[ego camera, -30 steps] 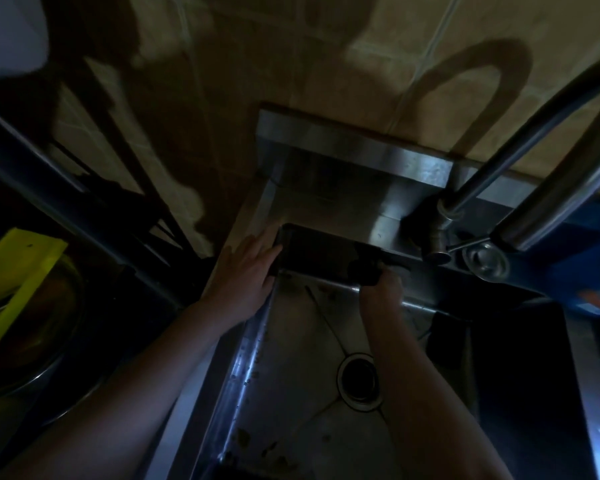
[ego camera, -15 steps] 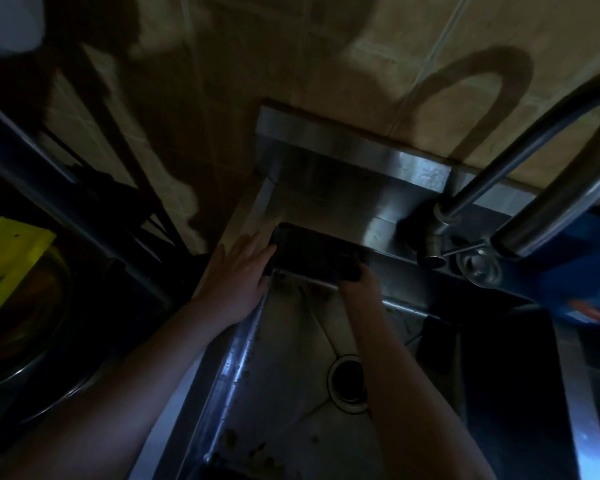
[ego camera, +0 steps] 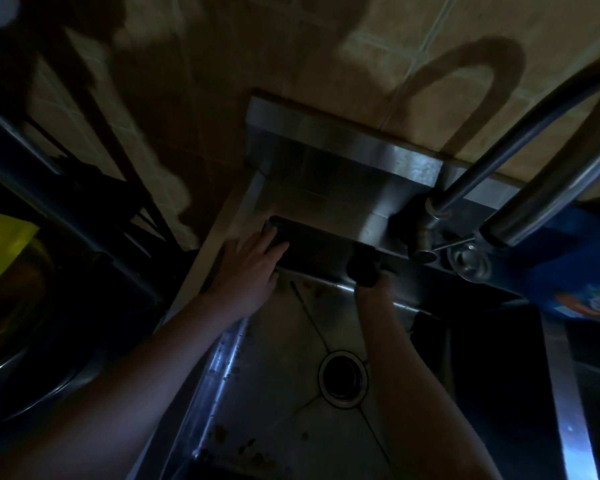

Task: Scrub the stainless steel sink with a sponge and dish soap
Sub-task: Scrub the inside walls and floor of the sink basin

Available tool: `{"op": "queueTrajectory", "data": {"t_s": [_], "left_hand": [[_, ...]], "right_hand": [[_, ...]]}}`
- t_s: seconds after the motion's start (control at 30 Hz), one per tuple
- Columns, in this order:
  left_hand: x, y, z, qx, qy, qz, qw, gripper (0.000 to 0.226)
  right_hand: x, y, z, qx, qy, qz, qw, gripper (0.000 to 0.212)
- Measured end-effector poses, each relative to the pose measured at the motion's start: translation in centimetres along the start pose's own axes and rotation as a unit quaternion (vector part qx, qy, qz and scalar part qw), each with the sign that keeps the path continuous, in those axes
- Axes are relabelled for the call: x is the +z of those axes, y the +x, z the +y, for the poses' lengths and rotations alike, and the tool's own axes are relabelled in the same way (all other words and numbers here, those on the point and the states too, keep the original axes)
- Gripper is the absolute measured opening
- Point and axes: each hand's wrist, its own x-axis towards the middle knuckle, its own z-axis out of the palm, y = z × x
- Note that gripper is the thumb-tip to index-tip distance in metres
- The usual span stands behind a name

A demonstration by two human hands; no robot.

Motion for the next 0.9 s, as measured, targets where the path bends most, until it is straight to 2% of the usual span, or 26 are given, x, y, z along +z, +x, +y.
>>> {"op": "queueTrajectory", "data": {"t_s": [0.1,0.2,0.3,0.47,0.57,0.63,0.7,0.83,0.9], "left_hand": [[-0.4,1.7,0.7,-0.003,-0.004,-0.002,1.000,0.061],[-0.6,3.8,1.5,-0.008,0.009,0.002,1.000,0.066],[-0.3,5.1,2.0,-0.019,0.027,-0.019,0.999,0.067],[0.9,5.3,2.4,-0.023,0.048,-0.030,0.998,0.068],[1.0,5.5,2.7,-0.032,0.034,-0.028,0.999,0.067],[1.1,5.7,2.9,-0.032,0.034,-0.019,0.999,0.065],[1.1,5.9,3.0,-0.035,0.039,-0.016,0.999,0.065],[0.9,6.1,3.0,-0.034,0.065,-0.022,0.997,0.066],[0.8,6.2,2.9,-0.033,0.065,-0.024,0.997,0.067]], "right_hand": [[3.4,-1.0,-1.0,-0.040,0.017,-0.081,0.996,0.027],[5.3,-1.5,-1.8,-0.027,0.013,-0.108,0.994,0.037],[4.4,-0.8,-1.9,-0.045,0.091,-0.080,0.992,0.037],[-3.0,1.5,2.0,0.037,0.042,-0.036,0.998,0.030],[-7.9,2.6,4.6,0.028,0.044,-0.001,0.999,0.014],[-9.7,3.2,5.8,0.058,0.083,0.025,0.995,0.016],[-10.1,3.6,6.6,0.072,0.110,0.051,0.990,0.021],[-7.2,3.6,6.5,0.026,0.003,0.011,1.000,0.020],[-4.5,3.0,5.8,0.036,-0.012,0.001,0.999,0.026]]}}
